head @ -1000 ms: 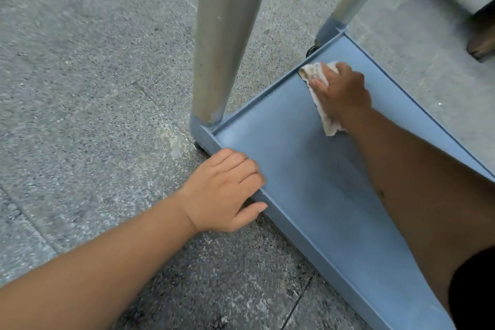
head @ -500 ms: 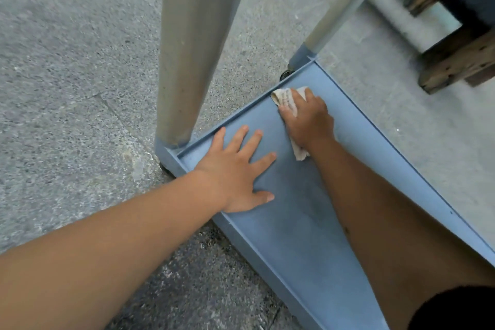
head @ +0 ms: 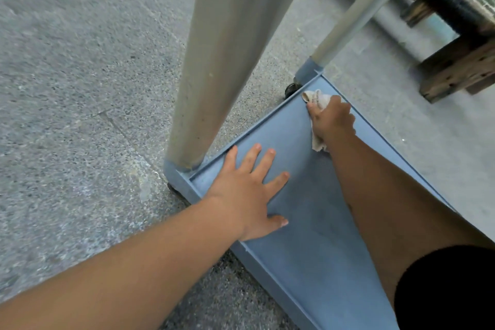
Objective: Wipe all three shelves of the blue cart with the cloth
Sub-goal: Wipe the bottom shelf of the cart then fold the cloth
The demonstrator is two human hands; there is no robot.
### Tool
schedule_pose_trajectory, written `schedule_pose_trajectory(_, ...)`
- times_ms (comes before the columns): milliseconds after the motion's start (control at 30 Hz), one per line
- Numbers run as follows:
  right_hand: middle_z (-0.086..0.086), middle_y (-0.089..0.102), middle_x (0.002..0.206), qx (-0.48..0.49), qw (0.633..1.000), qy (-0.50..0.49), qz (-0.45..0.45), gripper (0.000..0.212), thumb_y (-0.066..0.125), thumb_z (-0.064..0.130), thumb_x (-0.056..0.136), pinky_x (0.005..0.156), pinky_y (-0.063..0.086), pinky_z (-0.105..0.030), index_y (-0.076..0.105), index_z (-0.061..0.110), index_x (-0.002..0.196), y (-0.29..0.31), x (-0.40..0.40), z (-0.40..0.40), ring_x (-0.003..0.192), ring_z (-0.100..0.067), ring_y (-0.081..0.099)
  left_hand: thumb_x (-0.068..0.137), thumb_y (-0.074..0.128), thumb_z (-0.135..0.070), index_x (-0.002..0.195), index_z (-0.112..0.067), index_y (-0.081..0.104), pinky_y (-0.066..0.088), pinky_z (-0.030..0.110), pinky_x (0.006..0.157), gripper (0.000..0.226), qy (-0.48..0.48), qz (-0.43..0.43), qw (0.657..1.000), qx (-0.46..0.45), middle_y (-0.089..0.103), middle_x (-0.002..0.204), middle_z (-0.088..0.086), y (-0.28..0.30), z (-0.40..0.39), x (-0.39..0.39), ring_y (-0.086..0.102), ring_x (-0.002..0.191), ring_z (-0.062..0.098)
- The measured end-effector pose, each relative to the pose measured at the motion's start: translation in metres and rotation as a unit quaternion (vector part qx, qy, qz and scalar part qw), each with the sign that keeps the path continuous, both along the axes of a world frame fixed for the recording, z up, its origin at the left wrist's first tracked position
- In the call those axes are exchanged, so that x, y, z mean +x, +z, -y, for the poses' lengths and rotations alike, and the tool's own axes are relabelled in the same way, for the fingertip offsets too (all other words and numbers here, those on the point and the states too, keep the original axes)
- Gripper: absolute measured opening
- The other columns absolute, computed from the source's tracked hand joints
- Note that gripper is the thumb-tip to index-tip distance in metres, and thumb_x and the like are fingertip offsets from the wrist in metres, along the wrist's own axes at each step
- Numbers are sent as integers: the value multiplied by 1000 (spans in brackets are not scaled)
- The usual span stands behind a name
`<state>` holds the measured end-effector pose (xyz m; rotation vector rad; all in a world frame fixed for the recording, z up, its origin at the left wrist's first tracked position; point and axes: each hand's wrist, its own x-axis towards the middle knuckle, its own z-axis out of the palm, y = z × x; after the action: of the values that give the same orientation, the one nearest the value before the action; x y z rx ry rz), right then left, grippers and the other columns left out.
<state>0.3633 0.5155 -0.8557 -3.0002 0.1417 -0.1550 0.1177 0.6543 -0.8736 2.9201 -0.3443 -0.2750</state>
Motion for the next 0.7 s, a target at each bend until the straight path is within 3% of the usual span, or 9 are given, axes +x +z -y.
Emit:
schedule_pose_trajectory(100, -6, 50, 134, -28, 998, 61, -10, 57, 41, 67, 87, 95, 44, -50, 48, 31, 130, -2, -8, 9, 117, -39, 50, 84, 16, -80, 151, -41, -10, -11, 64, 109, 83, -7, -4, 1000, 14, -23, 160, 7, 1, 0, 0, -25, 144, 35)
schedule_pose_trajectory(200, -1, 47, 145, -32, 991, 130, -10, 56, 44, 61, 89, 99, 44, -48, 47, 33, 137, 2, -17, 13, 122, -38, 49, 83, 15, -81, 151, -41, -10, -10, 64, 110, 82, -7, -6, 1000, 19, -22, 161, 7, 1, 0, 0, -24, 145, 35)
schedule_pose_trajectory(300, -1, 45, 150, -27, 977, 212, 17, 53, 55, 51, 91, 100, 44, -47, 50, 30, 139, 3, -33, 14, 125, -37, 49, 83, 15, -81, 151, -41, -11, -10, 64, 110, 83, -10, -8, 1000, 22, -22, 161, 7, 2, -1, 1, -24, 145, 35)
schedule_pose_trajectory(500, -14, 55, 139, 5, 931, 359, 65, 47, 67, 35, 87, 96, 46, -42, 62, 17, 131, 1, -84, 6, 113, -38, 60, 81, 16, -83, 152, -38, -8, -10, 64, 110, 88, -6, -4, 1000, 24, -20, 161, 7, 0, 1, 2, -22, 146, 34)
schedule_pose_trajectory(633, -17, 57, 136, 5, 920, 388, 52, 48, 63, 36, 85, 95, 42, -40, 64, 14, 128, 0, -109, -4, 112, -37, 61, 80, 34, -78, 154, -16, -1, -3, 56, 116, 103, 68, 21, 994, -84, -17, 162, 7, 7, 0, 0, -19, 147, 29)
schedule_pose_trajectory(700, -16, 59, 134, 16, 918, 393, 54, 48, 58, 37, 84, 94, 43, -41, 65, 14, 126, 2, -122, -11, 112, -35, 62, 79, 43, -72, 153, -12, 6, 2, 50, 118, 101, 103, 84, 979, -153, -7, 163, 11, 14, -5, -3, -10, 148, 30)
